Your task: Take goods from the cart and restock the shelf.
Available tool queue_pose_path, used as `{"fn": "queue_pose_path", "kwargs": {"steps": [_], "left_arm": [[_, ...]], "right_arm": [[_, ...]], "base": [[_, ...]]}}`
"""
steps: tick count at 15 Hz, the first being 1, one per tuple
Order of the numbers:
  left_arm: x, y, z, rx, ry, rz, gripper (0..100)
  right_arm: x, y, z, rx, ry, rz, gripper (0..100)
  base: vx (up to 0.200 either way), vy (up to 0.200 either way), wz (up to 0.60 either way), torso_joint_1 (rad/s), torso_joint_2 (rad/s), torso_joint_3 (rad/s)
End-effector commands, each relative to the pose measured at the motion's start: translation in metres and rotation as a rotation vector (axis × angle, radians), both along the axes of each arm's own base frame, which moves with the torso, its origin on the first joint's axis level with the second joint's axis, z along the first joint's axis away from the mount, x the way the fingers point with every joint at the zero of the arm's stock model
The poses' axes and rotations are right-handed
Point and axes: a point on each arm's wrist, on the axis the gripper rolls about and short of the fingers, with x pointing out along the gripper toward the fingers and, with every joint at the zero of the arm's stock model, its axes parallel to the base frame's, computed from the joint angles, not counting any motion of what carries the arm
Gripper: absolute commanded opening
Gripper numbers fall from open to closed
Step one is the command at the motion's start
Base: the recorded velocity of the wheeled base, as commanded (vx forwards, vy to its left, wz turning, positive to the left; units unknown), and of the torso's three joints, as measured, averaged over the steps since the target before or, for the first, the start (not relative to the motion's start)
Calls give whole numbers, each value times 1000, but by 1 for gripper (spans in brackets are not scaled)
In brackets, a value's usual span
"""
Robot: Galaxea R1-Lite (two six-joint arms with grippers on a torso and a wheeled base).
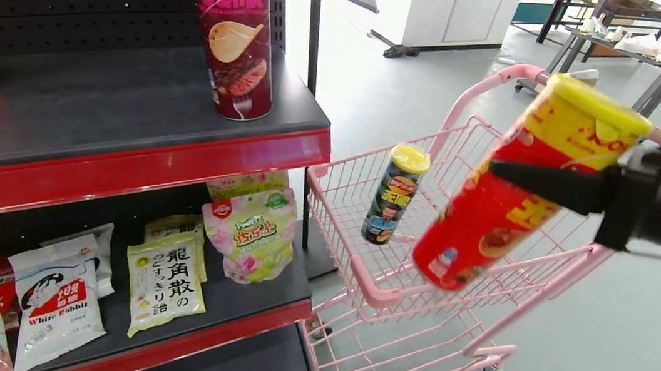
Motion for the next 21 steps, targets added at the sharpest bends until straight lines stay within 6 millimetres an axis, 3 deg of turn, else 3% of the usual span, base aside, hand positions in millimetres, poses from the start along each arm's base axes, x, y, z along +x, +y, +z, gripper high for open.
{"fn": "queue_pose_path", "kwargs": {"steps": [1, 5, 9, 18, 21], "left_arm": [[0, 0, 0, -1, 2, 1, 100], [0, 0, 0, 1, 2, 1, 100], [0, 0, 0, 1, 2, 1, 100], [0, 0, 0, 1, 1, 1, 100], [0, 0, 0, 1, 2, 1, 100]], "right_arm": [[-53, -4, -22, -47, 48, 146, 0], [-48, 5, -47, -194, 44, 139, 0], [-26, 7, -40, -190, 33, 66, 0], [-30, 3, -39, -192, 23, 47, 0], [-30, 3, -36, -192, 10, 48, 0]], "base": [[0, 0, 0, 0, 0, 0], [0, 0, 0, 0, 0, 0], [0, 0, 0, 0, 0, 0], [0, 0, 0, 0, 0, 0], [0, 0, 0, 80, -318, -233]]}}
